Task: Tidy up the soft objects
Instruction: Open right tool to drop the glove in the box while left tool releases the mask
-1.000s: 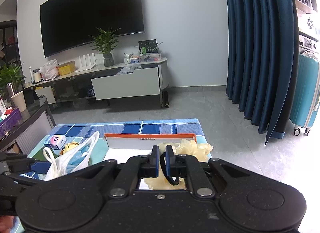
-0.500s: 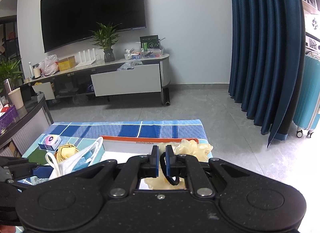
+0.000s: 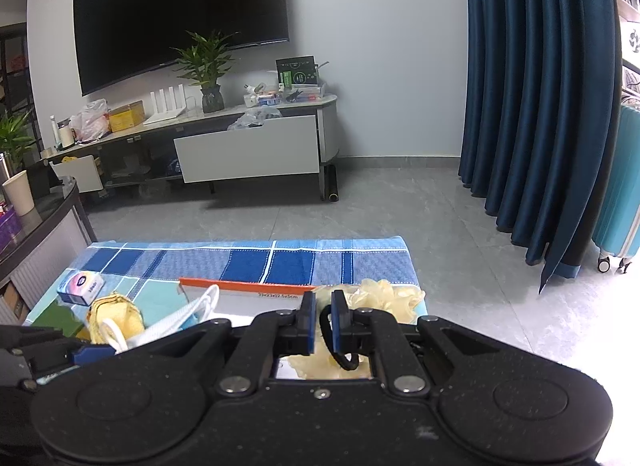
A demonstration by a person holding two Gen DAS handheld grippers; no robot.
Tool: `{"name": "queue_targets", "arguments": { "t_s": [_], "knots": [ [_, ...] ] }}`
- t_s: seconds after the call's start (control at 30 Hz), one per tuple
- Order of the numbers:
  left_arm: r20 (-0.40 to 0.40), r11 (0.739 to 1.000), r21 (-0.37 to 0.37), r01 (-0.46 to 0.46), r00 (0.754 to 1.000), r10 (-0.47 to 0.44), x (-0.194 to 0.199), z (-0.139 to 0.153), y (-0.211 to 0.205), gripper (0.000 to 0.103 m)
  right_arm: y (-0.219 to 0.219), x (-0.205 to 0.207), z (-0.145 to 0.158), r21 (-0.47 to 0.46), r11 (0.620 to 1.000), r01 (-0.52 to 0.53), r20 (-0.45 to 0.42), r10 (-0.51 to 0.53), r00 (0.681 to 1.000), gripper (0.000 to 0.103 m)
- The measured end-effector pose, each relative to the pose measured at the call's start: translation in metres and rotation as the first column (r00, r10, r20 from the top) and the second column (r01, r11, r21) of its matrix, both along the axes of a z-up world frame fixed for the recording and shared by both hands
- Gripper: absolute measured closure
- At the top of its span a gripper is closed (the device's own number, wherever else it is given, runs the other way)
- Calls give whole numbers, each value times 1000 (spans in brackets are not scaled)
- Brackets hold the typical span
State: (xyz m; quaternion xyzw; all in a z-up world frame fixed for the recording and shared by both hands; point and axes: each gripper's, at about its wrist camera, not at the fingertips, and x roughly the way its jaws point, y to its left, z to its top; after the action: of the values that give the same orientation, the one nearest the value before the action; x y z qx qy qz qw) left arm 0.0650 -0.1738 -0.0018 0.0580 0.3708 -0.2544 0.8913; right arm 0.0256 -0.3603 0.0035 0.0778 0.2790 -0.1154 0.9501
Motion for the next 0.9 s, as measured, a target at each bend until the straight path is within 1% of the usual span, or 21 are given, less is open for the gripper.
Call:
{"name": "queue_targets", "arguments": {
  "t_s": [0.03, 0.07, 0.1, 0.23, 0.4, 0.43, 0.47, 0.5, 0.57, 0.73, 0.8, 0.83, 0.87, 0.9],
  "knots": [
    [-5, 1000, 1, 2, 1000, -2, 1, -1, -1, 38, -2, 3, -1, 4, 1000, 2, -4, -2, 1000, 90],
    [-9, 1000, 1, 3, 1000, -3, 2, -2, -2, 38, -4, 4, -1, 9, 1000, 8, -3, -8, 1000, 80],
    [-13, 1000, 0, 5, 1000, -5, 3, -3, -3, 38, -5, 6, -1, 11, 1000, 13, -1, -13, 1000, 73],
    [-29, 1000, 0, 1, 1000, -1, 8, -7, -4, 38, -10, 1, 1, 14, 999, 37, 23, -38, 999, 72],
    [-43, 1000, 0, 10, 999, -10, 16, -9, -12, 35, -16, -13, 6, 18, 998, 68, 34, -68, 997, 68],
    [-52, 1000, -7, 16, 999, -17, 17, -9, -13, 32, -16, -15, 7, 17, 998, 63, 37, -64, 997, 68],
    [-58, 1000, -10, 20, 998, -21, 16, -9, -14, 22, -16, -18, 8, 12, 998, 64, 42, -64, 997, 67],
    [-55, 1000, -14, 23, 998, -24, 15, -9, -15, 16, -15, -20, 10, 5, 998, 61, 46, -61, 997, 67],
    [-41, 999, -9, 31, 999, -31, 10, -7, -16, 13, -13, -23, 12, 1, 998, 56, 48, -56, 997, 67],
    [-28, 1000, -15, 20, 999, -20, 2, 1, -8, 12, -8, -32, 16, 0, 998, 59, 58, -59, 997, 62],
    [-19, 1000, -11, 7, 1000, -7, -1, 5, -3, 10, -4, -36, 17, -7, 998, 70, 54, -69, 996, 49],
    [-9, 1000, -4, 0, 1000, 0, -4, 7, -1, 10, -2, -39, 17, -6, 998, 67, 53, -67, 996, 47],
    [4, 1000, 6, -8, 1000, 8, -7, 10, 1, 9, 1, -42, 17, -4, 998, 65, 52, -64, 997, 41],
    [16, 1000, 16, -17, 1000, 17, -10, 11, 4, 8, 3, -45, 17, -2, 998, 65, 49, -65, 997, 33]
  ]
}}
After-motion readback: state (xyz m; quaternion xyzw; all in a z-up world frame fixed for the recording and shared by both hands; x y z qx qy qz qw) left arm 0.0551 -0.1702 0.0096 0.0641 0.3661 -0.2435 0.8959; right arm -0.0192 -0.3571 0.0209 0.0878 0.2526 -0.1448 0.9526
